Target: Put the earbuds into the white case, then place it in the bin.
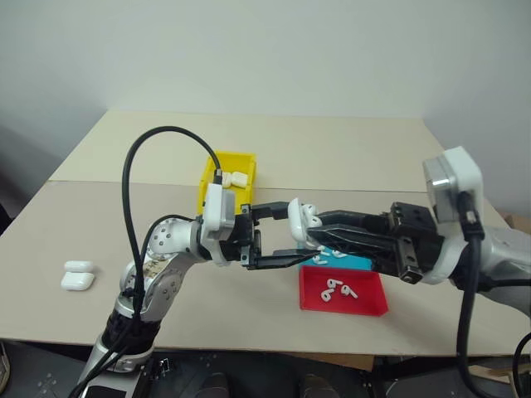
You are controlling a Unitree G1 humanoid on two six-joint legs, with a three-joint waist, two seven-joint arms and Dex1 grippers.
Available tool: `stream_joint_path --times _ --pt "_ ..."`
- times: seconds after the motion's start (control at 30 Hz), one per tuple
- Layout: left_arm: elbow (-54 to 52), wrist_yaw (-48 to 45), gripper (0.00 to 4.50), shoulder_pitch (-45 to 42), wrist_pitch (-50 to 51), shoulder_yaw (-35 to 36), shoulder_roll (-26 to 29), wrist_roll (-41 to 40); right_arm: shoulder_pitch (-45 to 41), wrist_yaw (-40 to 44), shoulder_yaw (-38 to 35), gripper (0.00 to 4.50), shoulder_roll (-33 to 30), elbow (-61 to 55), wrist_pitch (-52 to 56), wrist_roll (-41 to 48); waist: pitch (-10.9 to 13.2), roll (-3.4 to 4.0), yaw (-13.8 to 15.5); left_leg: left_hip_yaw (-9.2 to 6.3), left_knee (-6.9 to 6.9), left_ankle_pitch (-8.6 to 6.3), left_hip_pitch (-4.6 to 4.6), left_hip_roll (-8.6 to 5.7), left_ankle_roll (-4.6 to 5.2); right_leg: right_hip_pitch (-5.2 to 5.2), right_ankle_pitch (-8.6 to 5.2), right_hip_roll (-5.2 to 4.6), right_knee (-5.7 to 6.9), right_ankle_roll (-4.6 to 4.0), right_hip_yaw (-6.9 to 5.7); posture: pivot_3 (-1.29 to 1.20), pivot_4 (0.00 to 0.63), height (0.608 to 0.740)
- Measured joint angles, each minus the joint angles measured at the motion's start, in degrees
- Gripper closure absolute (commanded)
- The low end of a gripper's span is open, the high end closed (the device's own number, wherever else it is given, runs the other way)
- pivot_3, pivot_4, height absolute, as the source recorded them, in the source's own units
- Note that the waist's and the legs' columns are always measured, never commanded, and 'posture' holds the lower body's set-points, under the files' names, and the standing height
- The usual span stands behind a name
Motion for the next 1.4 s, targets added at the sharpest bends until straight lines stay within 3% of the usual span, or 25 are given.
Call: stream_joint_path --times 0.5,0.67,0.77,0.9,1.1,1.4 --pt "1.2 -0.5 1.73 -0.2 -0.4 0.0 -0.1 1.0 2.5 4.9 -2.3 2.60 -3.4 0.2 -2.2 -4.6 0.0 -0.01 0.0 0.00 0.00 0.00 0.00 -0.01 0.00 0.01 0.00 -0.01 -0.02 0.00 0.00 0.00 0.150 0.740" --pt "3.4 -1.0 1.73 -1.7 -0.7 -0.6 -0.4 2.6 -2.7 8.8 -4.6 2.60 -7.8 4.7 -2.4 -5.0 0.0 -0.01 0.0 0.01 0.01 0.00 0.03 -0.01 0.00 0.02 0.01 0.00 -0.02 0.01 0.00 0.00 0.150 0.740" --pt "6.2 -1.5 1.73 -4.0 -0.3 -2.8 -0.4 5.0 -12.4 13.9 -0.4 3.15 -10.5 8.8 -2.0 -6.1 0.0 0.00 -0.2 0.01 -0.03 0.00 0.05 0.00 0.00 0.02 0.01 0.01 -0.04 0.00 0.01 0.00 0.150 0.740" --pt "10.4 -2.3 1.73 -6.1 -0.7 -4.1 -1.6 7.2 -23.7 18.6 9.9 4.49 -9.6 13.3 0.5 -11.2 0.0 0.01 -0.2 0.04 -0.03 0.00 0.01 0.00 0.00 -0.06 0.01 0.01 -0.03 0.00 0.03 0.00 0.150 0.740" --pt "11.9 -2.3 1.73 -7.1 -2.5 -5.6 -3.3 10.0 -30.6 26.2 19.9 4.49 -6.8 16.3 1.5 -21.0 0.0 0.02 0.2 0.04 0.03 0.00 -0.52 0.00 0.01 -0.58 0.02 -0.02 0.02 0.00 0.02 0.00 0.150 0.740" --pt "12.3 -2.5 1.73 -6.7 -3.9 -5.7 -3.7 11.8 -32.1 32.5 26.2 4.49 -3.2 17.1 1.4 -32.6 0.0 0.02 0.2 0.04 0.04 0.00 -0.52 -0.01 0.01 -0.59 0.02 -0.01 0.05 0.00 0.02 0.00 0.150 0.740"
